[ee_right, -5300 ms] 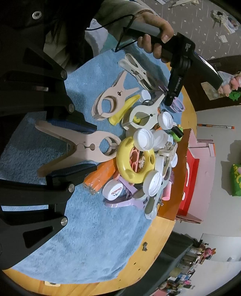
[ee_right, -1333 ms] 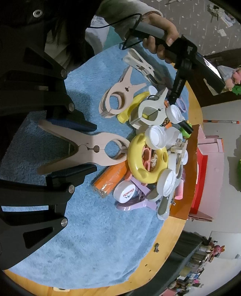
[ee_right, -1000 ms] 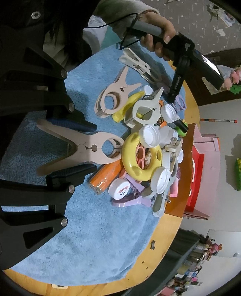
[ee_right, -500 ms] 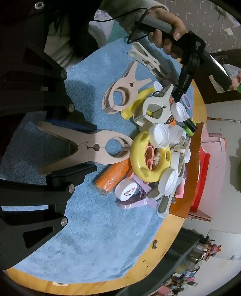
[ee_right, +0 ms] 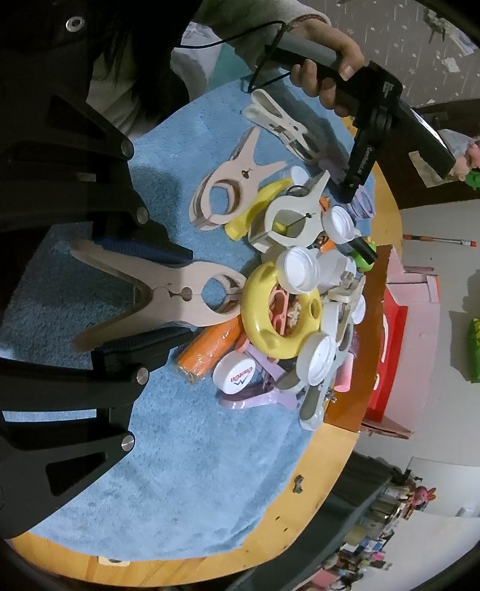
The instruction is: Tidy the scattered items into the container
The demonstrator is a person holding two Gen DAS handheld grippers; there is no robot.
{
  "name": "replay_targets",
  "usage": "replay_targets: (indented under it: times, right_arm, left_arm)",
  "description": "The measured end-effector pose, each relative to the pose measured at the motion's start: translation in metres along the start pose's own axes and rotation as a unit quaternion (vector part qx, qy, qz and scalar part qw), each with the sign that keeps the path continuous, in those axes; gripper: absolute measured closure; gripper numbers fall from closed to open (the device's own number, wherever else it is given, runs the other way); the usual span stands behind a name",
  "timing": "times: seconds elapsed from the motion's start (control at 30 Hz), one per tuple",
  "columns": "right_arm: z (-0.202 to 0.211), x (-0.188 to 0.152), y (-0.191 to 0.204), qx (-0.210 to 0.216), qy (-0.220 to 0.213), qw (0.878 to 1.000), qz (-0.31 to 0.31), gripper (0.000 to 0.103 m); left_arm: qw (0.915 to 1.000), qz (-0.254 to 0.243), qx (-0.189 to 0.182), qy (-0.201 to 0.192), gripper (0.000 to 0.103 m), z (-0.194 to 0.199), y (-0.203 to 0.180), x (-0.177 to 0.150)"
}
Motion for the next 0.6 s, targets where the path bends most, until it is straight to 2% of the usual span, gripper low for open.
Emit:
replay_targets:
  times: [0.23, 0.6]
  right_arm:
    - [-0.007, -0.003, 0.0, 0.001, 0.024, 1.0, 0.003, 0.07]
    - [-0.009, 0.004, -0.002, 0.023, 0.093, 0.995, 0.028, 0.07]
  left_arm:
    - [0.9999, -0.004, -0.004, 0.016, 0.068, -0.009, -0.001, 0.0]
    - [0.9993, -0.019, -0.001, 0.031, 0.068, -0.012, -0.002, 0.004]
Point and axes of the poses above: each gripper's, at about its wrist camera, not at the fingertips, and z roughly against the way its jaws point, y to its left, x to its top, the point moved 4 cm from there along -z, roughly the way its jaws point, and after that the axes turned 8 degrees about y, right-handed, at the moved point
